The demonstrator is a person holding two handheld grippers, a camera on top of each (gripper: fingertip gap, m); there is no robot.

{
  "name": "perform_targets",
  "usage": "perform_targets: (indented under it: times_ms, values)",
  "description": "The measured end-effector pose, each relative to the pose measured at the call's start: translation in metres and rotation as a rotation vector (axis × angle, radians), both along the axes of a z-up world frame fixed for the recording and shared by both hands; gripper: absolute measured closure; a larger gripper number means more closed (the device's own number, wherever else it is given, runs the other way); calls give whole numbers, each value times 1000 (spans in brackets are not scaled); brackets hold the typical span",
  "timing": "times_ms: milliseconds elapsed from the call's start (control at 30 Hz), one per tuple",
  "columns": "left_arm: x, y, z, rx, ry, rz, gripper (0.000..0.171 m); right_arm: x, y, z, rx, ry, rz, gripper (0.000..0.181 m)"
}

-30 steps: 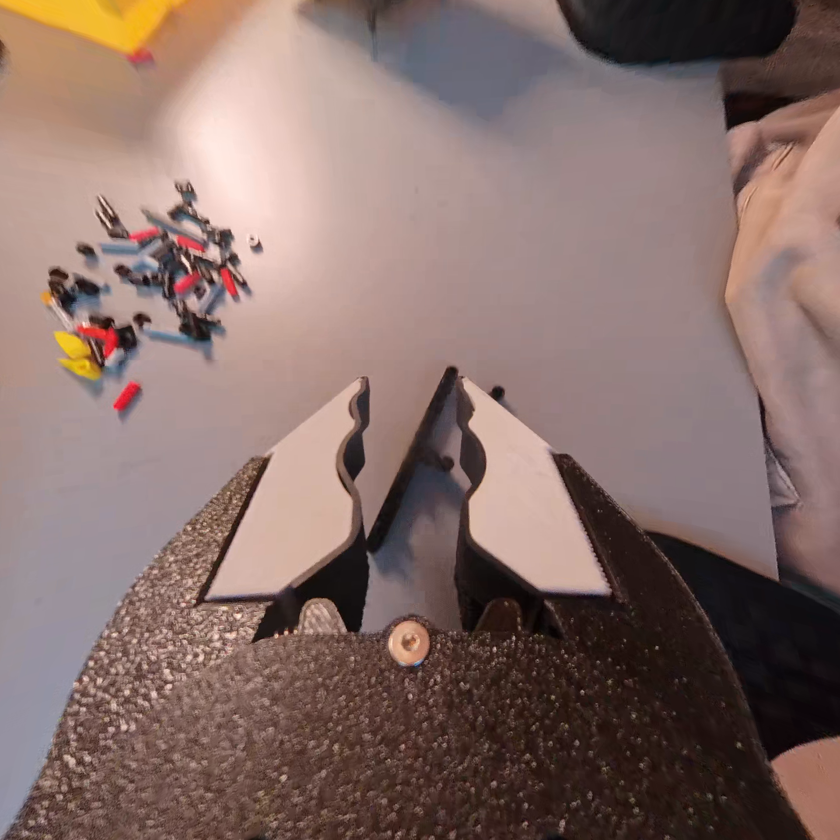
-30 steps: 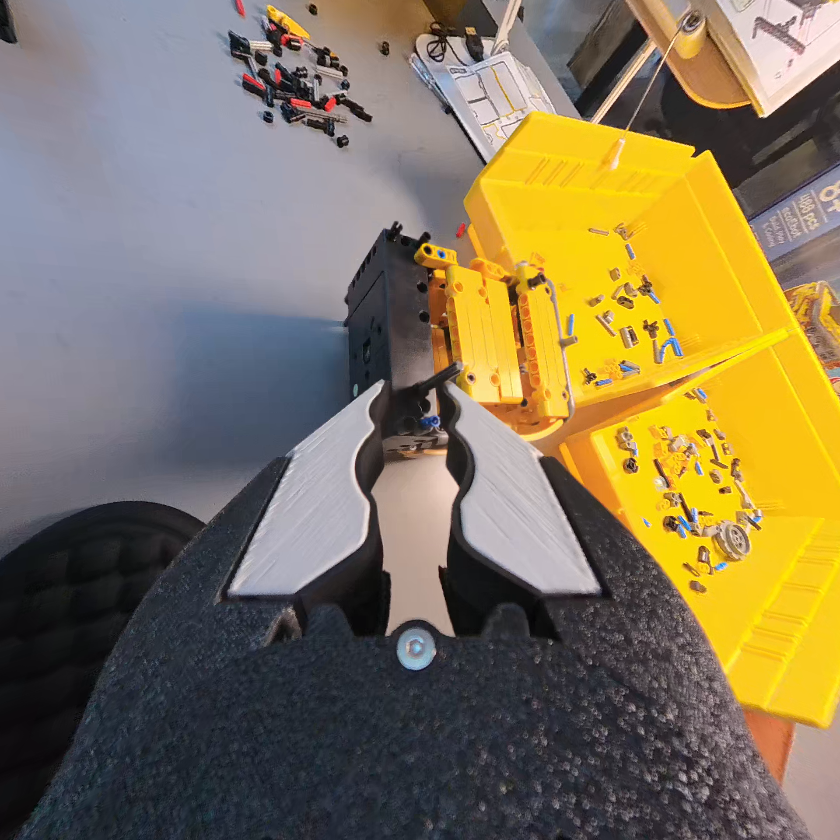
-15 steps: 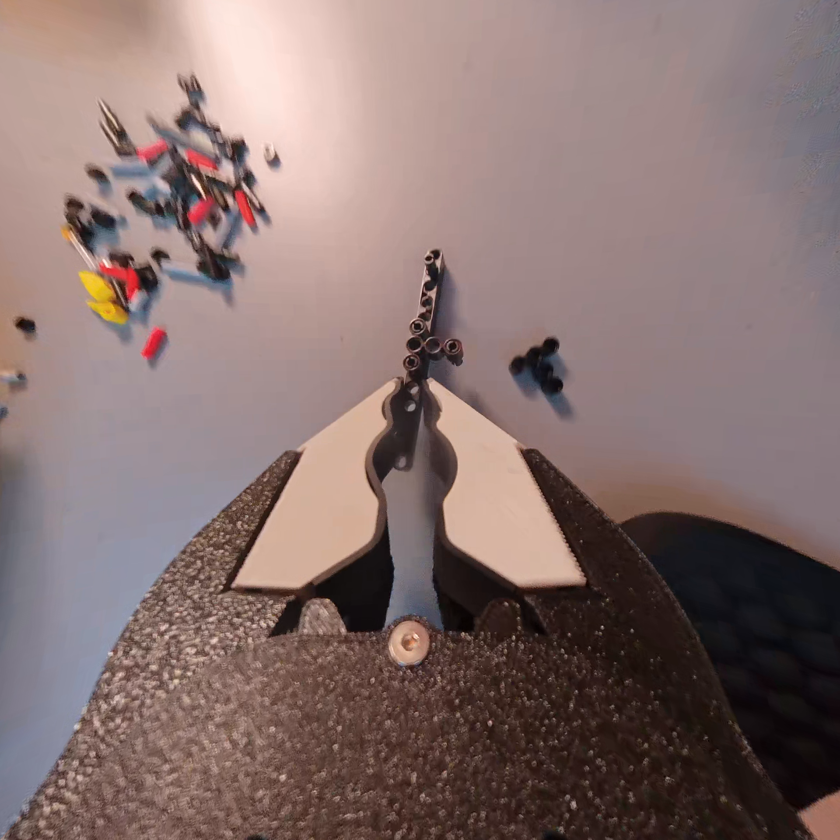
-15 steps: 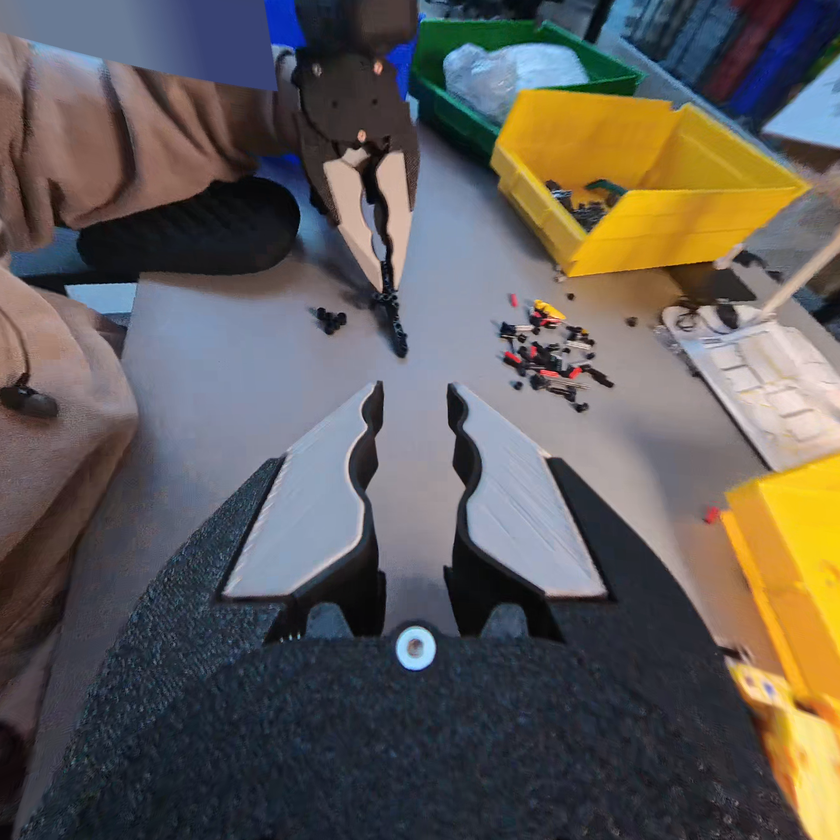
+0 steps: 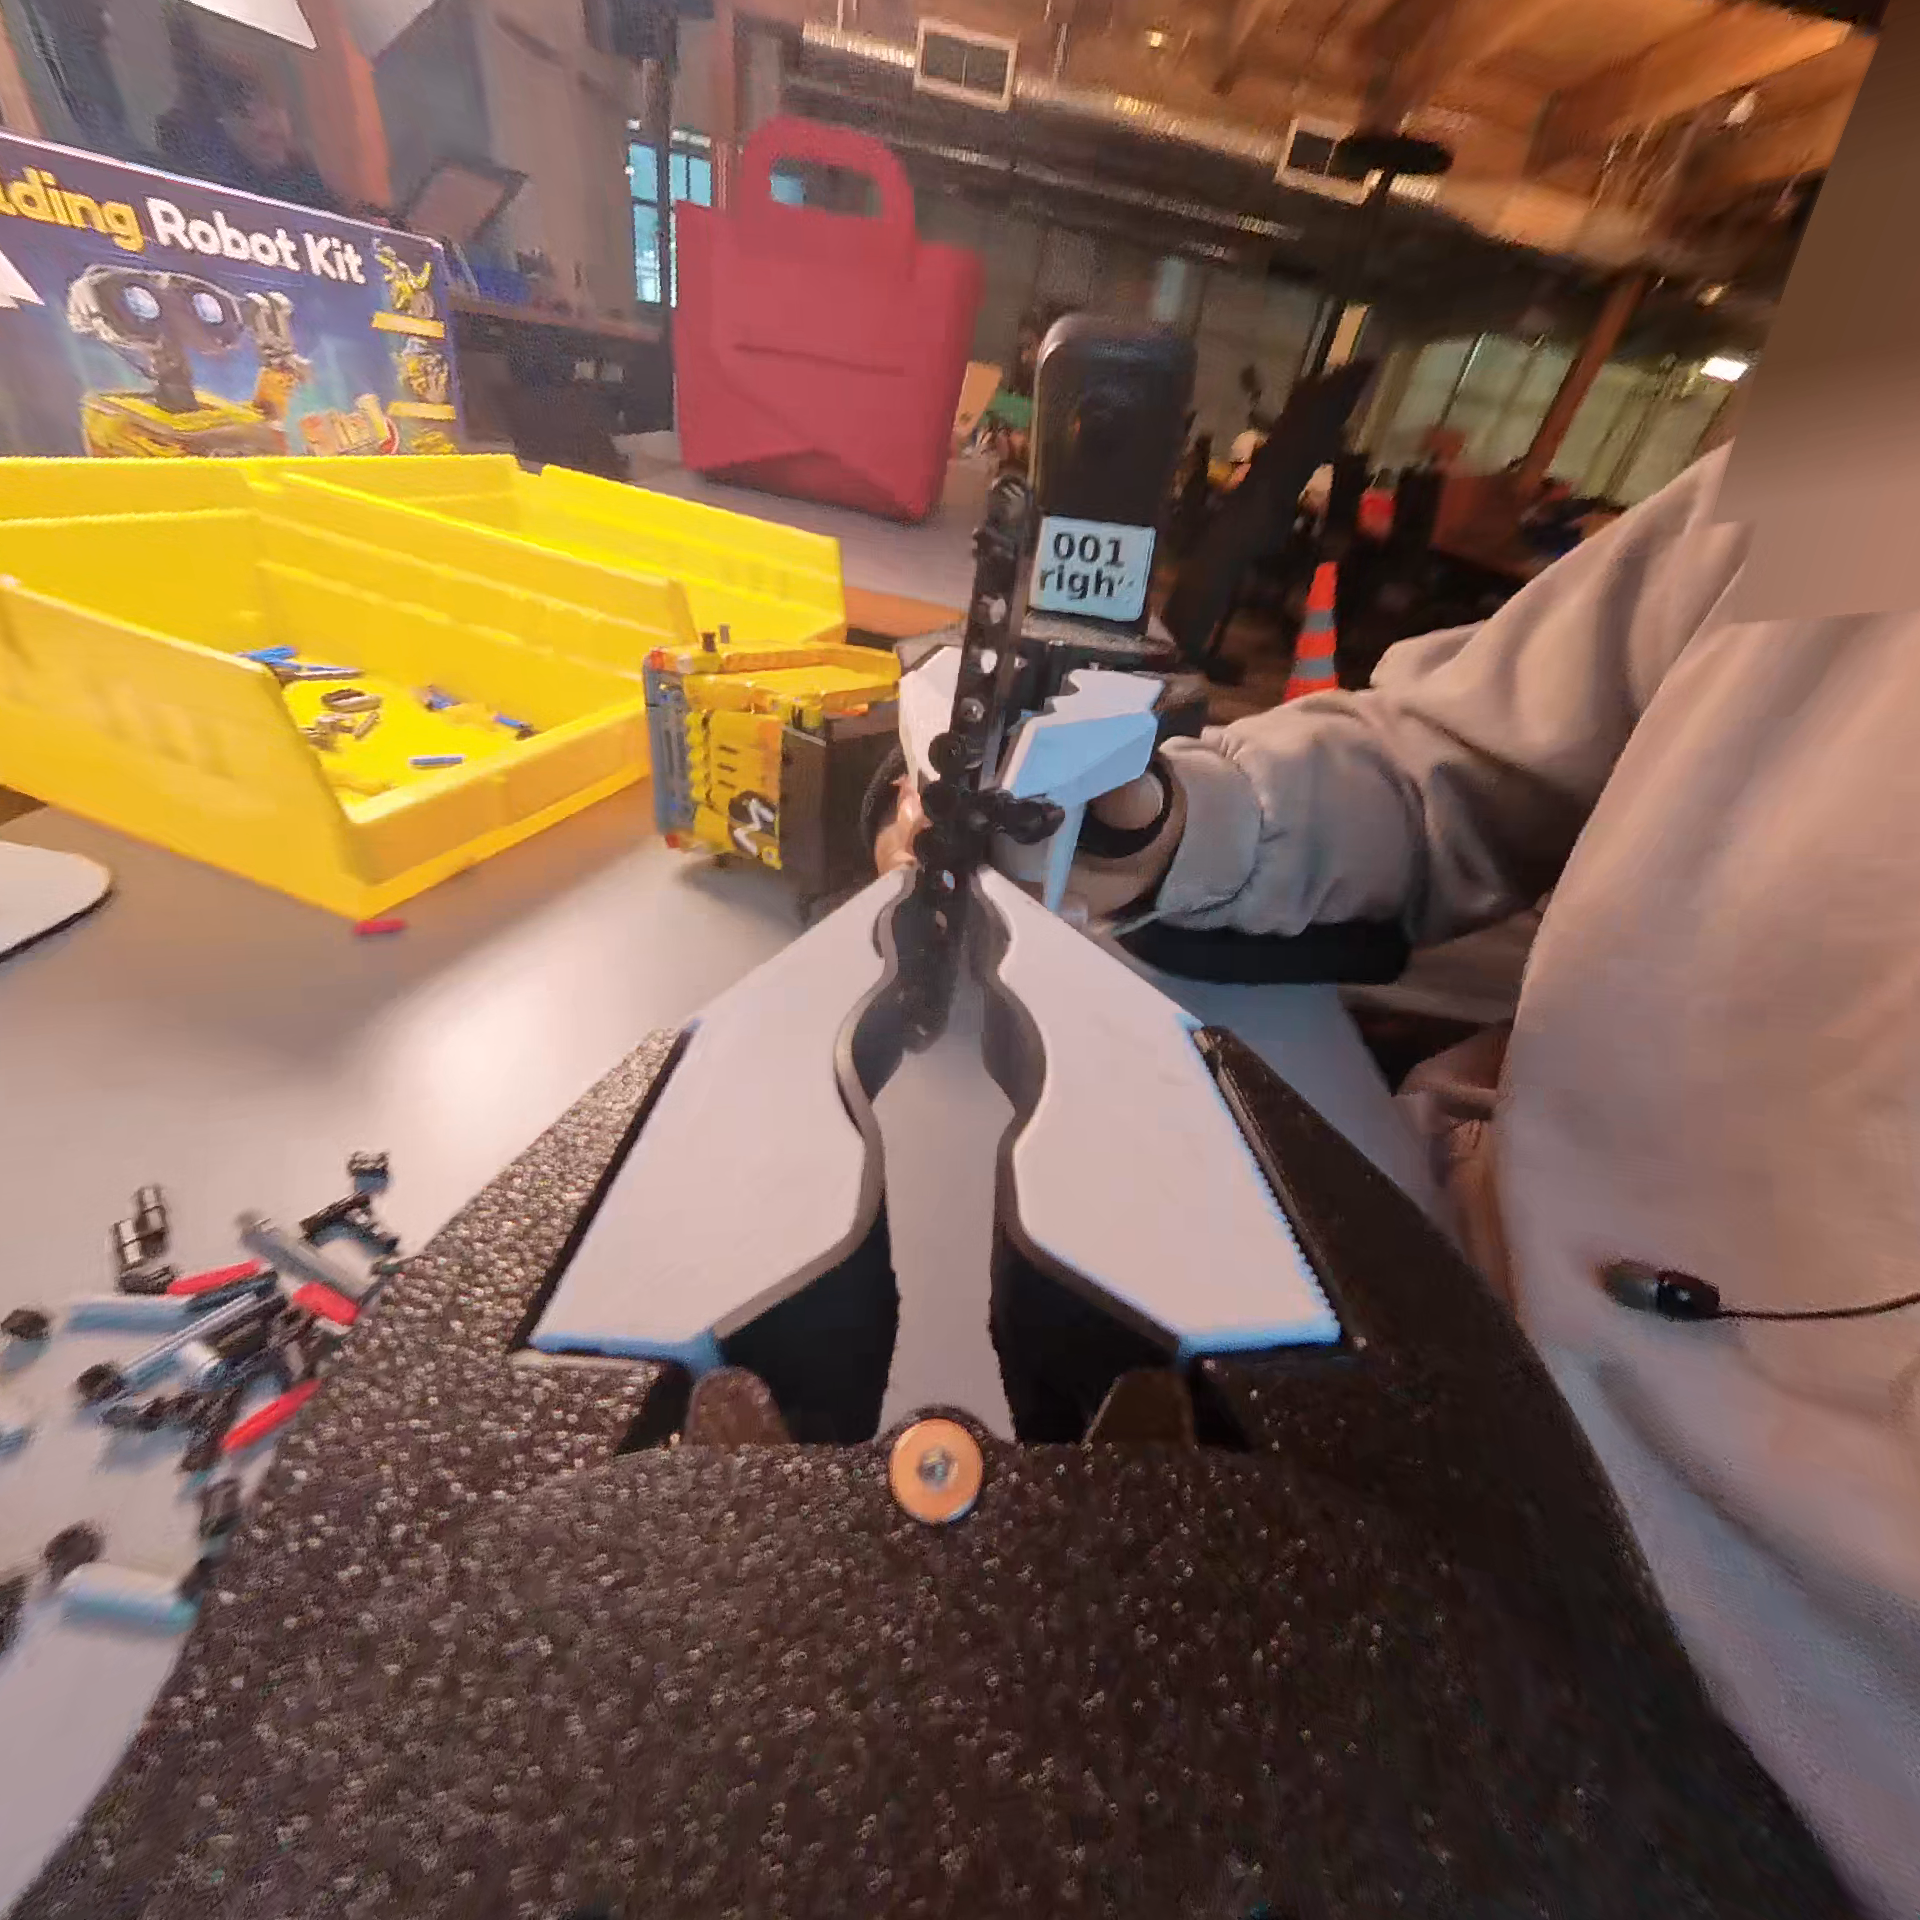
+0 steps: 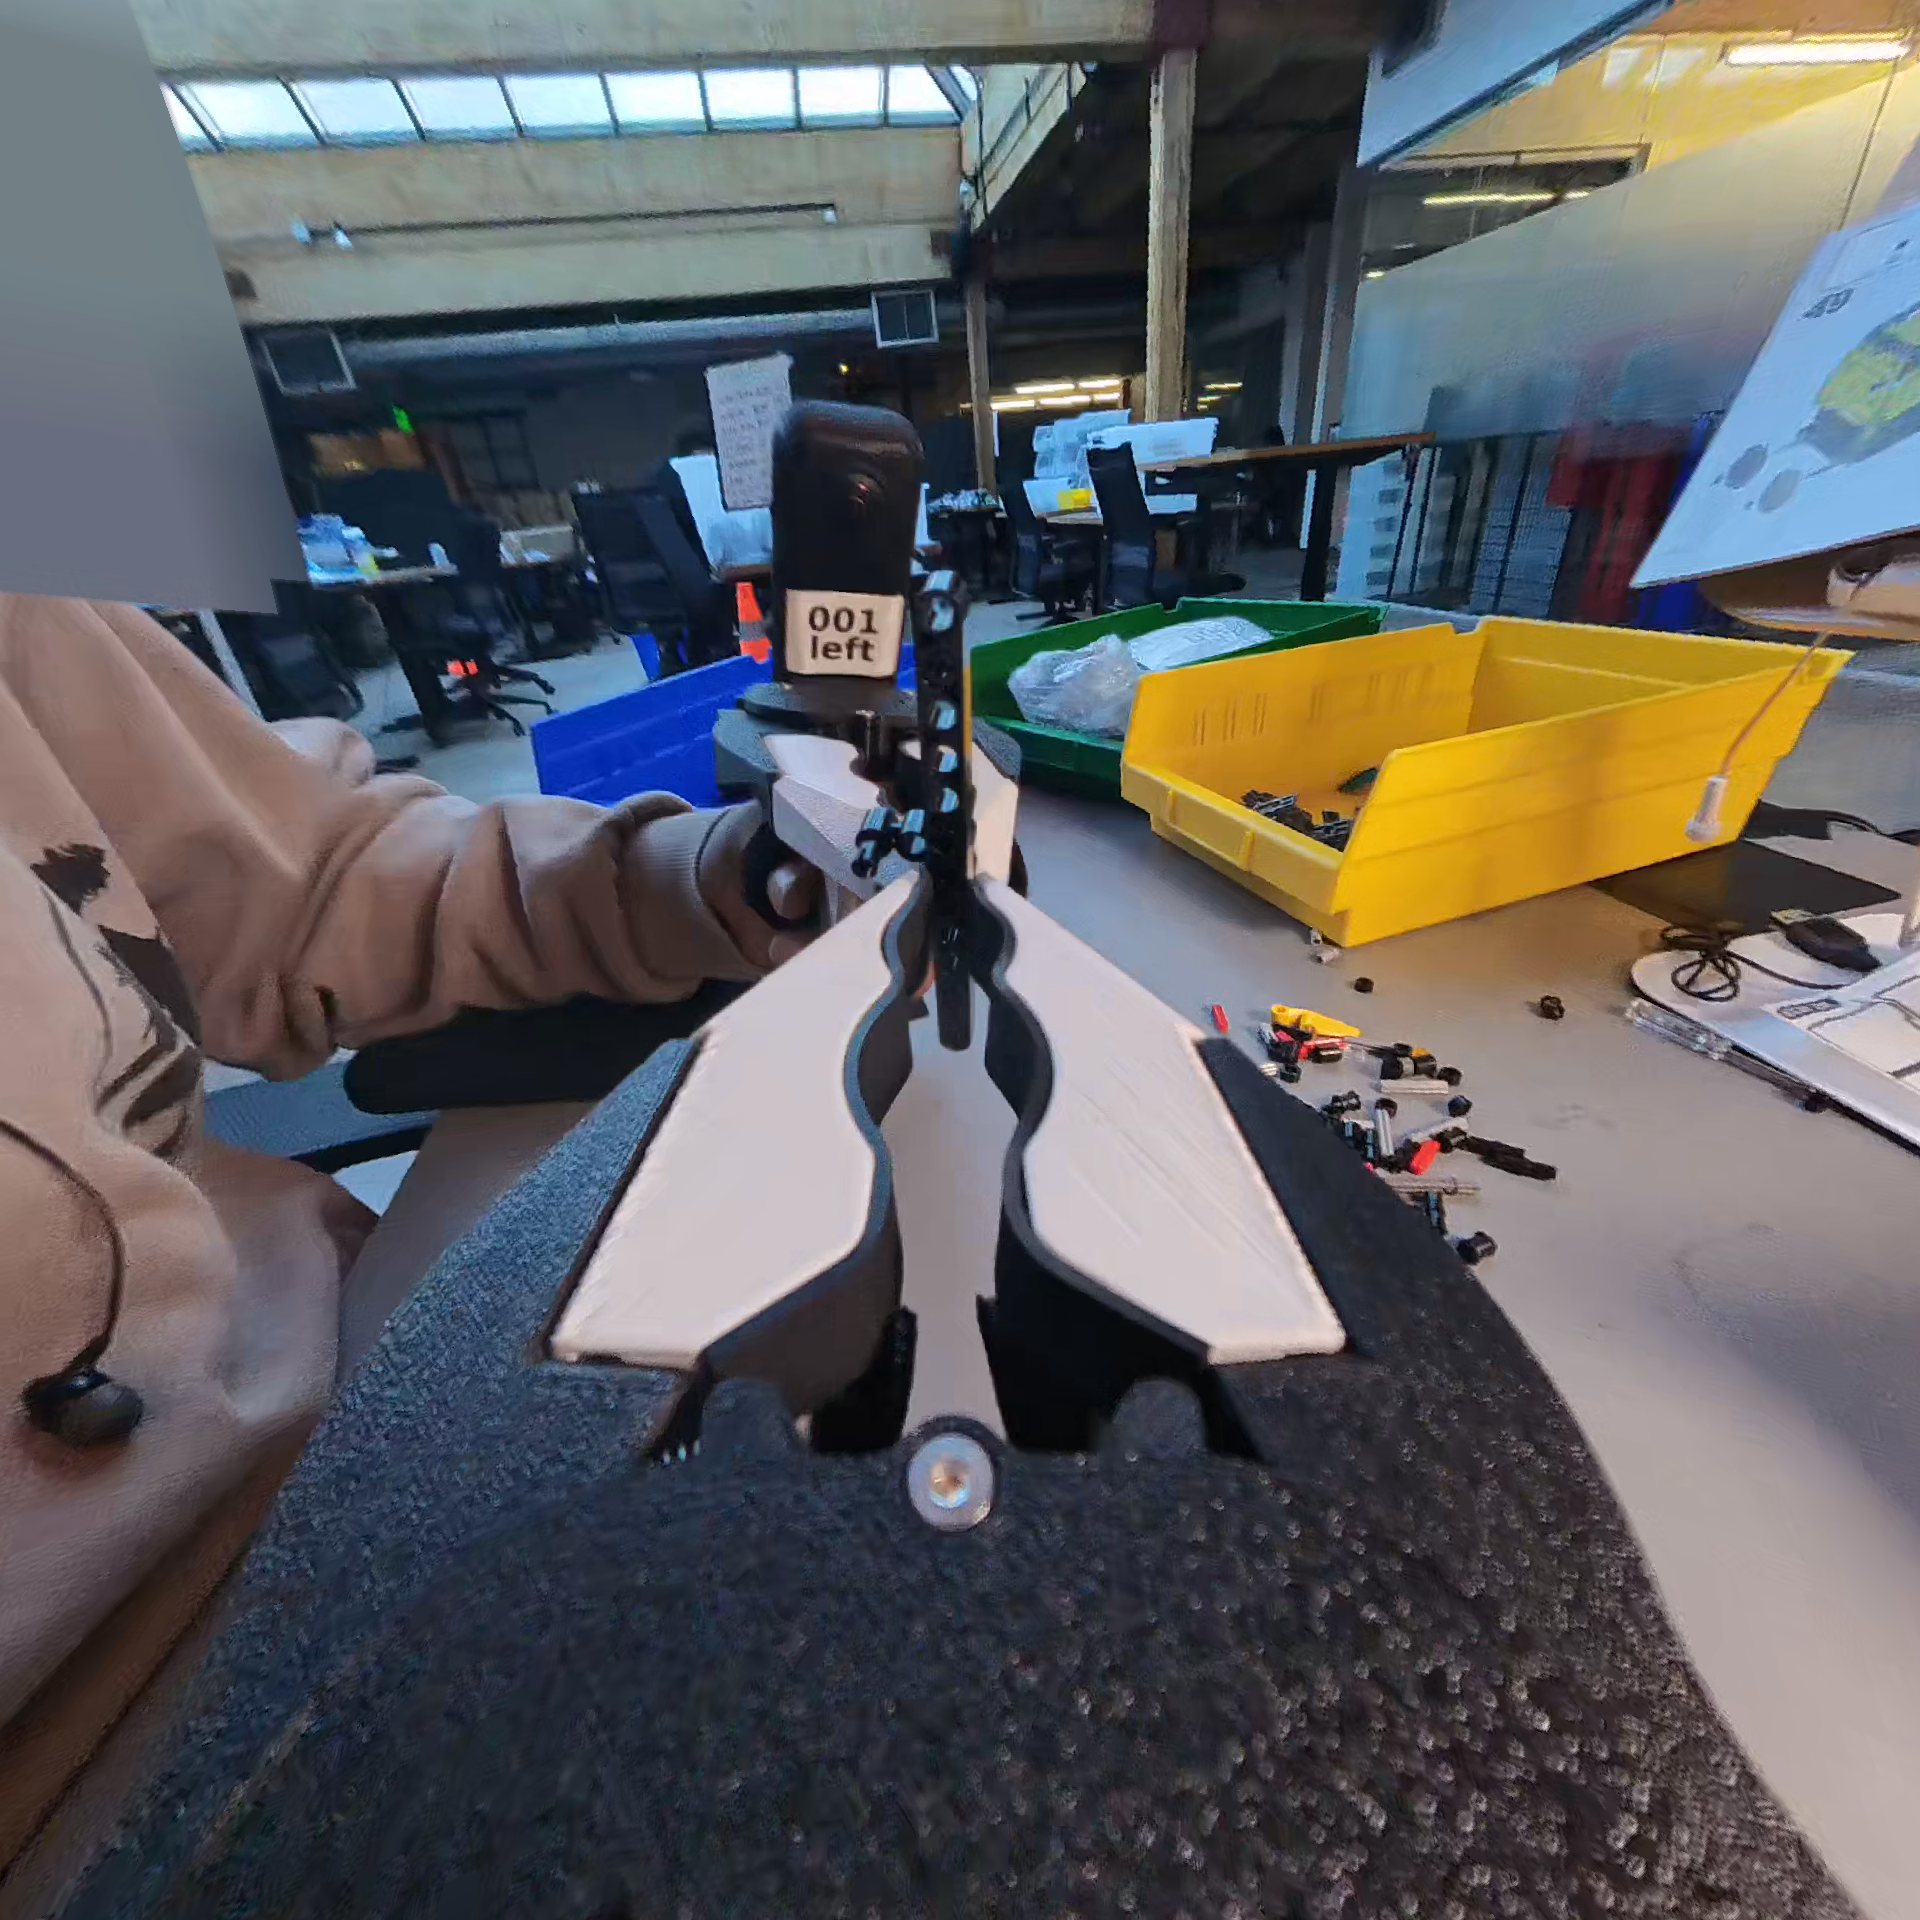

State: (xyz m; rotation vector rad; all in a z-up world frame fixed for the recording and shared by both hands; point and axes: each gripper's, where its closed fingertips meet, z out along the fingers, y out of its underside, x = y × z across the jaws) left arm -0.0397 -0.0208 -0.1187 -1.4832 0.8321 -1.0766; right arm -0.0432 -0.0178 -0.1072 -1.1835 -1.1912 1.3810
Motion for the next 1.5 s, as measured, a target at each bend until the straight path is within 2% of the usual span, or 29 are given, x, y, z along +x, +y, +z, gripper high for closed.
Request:
perform_targets:
  times_ms: [133, 233, 333, 500, 567, 667, 700, 767, 833, 867, 933, 1000, 1100, 1200, 1400, 1500]
  values:
    - [12, 11, 2, -78, -68, -2, 164, 11, 13, 3, -53, 12, -21, 177]
    - [15, 14, 2, -159, -142, -11, 165, 12, 17, -1, -89, 2, -31, 164]
    - [15, 11, -3, -187, -159, -11, 164, 9, 14, -6, -74, -14, -32, 174]
    - [8, 10, -10, -229, -168, 12, 165, 3, 14, -15, -100, -45, -34, 174]
    - [7, 5, -10, -249, -180, -14, 164, 4, 9, -15, -115, -44, 10, 176]
    - [7, -1, -12, -290, -184, -69, 146, 5, 3, -10, -218, -27, 77, 176]
    - [8, -6, -12, -300, -184, -99, 145, 4, 0, -9, -289, -29, 118, 176]
    - [13, -11, -14, -305, -169, -129, 149, 2, -4, -14, -416, -54, 171, 176]
    - [16, -11, -19, -310, -128, -115, 164, -1, -5, -19, -464, -54, 171, 176]
    - [16, -9, -22, -323, -116, -95, 164, -2, -4, -22, -462, -61, 158, 175]
    - [12, -4, -23, -368, -141, -74, 165, -1, 5, -22, -418, -54, 104, 171]
    - [5, 1, -22, -434, -200, -60, 165, 5, 16, -11, -327, 3, 37, 161]
    - [0, 2, -23, -517, -255, -78, 165, 11, 13, -2, -23, 16, -36, 161]
    - [6, -3, -30, -563, -222, -108, 165, 5, -2, -13, 286, -67, -61, 163]
    - [15, -12, -36, -576, -170, -139, 165, 0, -8, -20, 347, -97, -61, 176]
    - [16, -14, -33, -574, -179, -150, 165, 0, -9, -21, 343, -109, -51, 177]
